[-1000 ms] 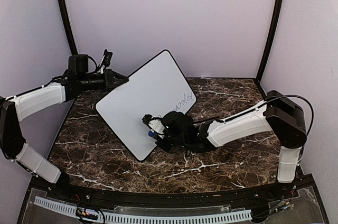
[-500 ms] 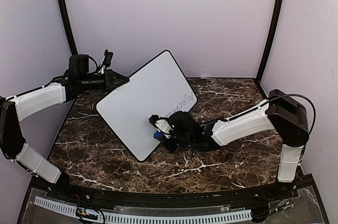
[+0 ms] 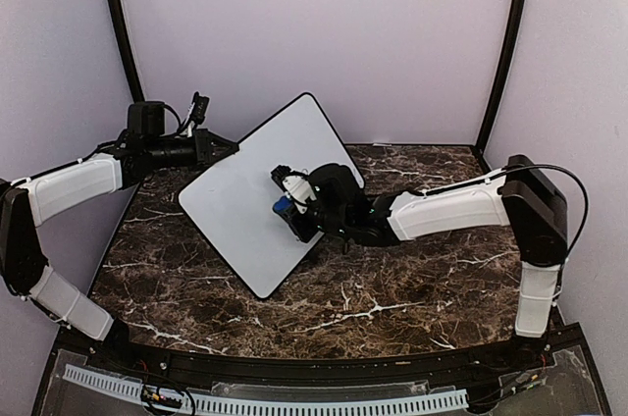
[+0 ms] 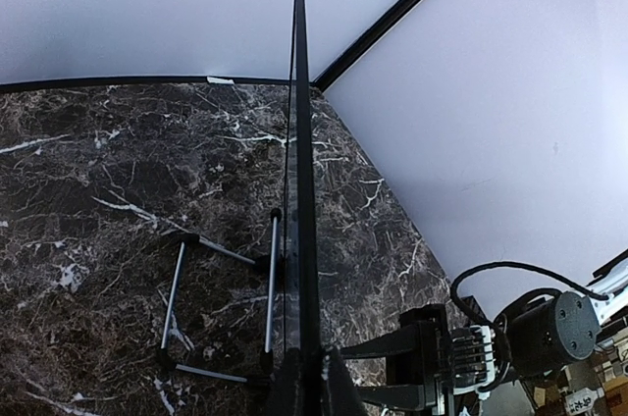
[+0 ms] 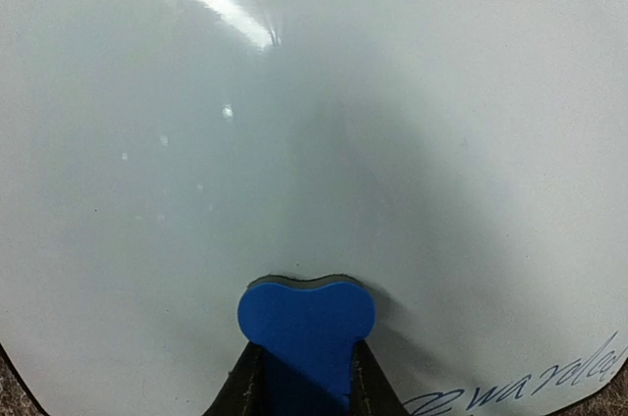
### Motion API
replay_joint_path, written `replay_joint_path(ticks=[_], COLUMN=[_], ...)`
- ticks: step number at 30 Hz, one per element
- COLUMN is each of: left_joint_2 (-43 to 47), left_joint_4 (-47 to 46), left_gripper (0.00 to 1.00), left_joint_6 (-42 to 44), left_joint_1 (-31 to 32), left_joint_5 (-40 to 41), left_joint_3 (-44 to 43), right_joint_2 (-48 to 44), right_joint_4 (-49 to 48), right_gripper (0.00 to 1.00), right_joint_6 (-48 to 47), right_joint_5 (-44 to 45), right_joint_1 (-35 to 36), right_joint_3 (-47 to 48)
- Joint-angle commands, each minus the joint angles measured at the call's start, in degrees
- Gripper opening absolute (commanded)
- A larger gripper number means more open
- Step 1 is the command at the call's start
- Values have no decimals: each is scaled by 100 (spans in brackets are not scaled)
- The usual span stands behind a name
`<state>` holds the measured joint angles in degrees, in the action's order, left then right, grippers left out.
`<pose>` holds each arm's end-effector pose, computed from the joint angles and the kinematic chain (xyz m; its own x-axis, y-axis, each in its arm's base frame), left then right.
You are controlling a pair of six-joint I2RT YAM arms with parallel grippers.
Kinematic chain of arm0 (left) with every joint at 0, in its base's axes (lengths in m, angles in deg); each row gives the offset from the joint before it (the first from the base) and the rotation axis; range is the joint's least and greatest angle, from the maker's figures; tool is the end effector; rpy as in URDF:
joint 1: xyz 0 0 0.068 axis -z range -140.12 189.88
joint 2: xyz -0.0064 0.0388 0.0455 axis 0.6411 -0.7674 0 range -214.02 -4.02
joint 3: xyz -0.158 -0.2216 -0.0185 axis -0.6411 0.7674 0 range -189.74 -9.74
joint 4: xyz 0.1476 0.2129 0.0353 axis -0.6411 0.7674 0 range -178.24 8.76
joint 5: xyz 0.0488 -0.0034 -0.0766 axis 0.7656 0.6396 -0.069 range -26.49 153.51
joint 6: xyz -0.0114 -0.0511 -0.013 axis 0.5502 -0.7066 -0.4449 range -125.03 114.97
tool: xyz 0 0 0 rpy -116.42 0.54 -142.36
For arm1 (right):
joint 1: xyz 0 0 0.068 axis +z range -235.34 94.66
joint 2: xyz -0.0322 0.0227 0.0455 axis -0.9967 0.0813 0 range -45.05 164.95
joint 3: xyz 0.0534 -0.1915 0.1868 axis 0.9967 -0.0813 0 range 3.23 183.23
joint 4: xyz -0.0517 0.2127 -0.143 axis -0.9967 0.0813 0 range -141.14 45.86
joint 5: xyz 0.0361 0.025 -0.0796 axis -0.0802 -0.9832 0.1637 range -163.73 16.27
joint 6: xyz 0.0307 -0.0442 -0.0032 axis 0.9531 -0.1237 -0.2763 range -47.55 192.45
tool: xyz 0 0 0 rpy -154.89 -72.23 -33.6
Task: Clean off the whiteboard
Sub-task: Erase the whiteboard at the center of the board.
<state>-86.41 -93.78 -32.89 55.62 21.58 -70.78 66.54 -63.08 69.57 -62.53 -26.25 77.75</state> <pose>0.3128 -0.1130 0.3145 -0.6154 -0.1878 -0.7655 0.6030 0.5133 -0.6107 0.2357 0.3802 0.2129 -0.1801 -0.3967 -0.9001 -0.7612 0.6357 -0.1279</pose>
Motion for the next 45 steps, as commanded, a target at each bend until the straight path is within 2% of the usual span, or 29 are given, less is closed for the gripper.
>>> replay_joint_path(ticks=[1, 10, 24, 45], left_joint_2=[100, 90, 87, 82], left_joint_4=[231, 220, 214, 203], left_gripper=[0, 0, 0, 0], left_joint_6=[-16, -27, -39, -31], left_joint_1=[245, 245, 245, 246], left_joint_5=[-701, -706, -709, -724], left_joint_3=[57, 58, 60, 62], right_joint_2=[275, -43, -152, -5], right_joint_4=[115, 342, 761, 619], right_gripper=[22, 22, 22, 22], right_joint_6=[100, 208, 147, -30], right_joint_5=[-375, -359, -259, 49], right_joint_1=[-65, -65, -123, -327], right_joint_3=[-160, -1005, -1205, 27])
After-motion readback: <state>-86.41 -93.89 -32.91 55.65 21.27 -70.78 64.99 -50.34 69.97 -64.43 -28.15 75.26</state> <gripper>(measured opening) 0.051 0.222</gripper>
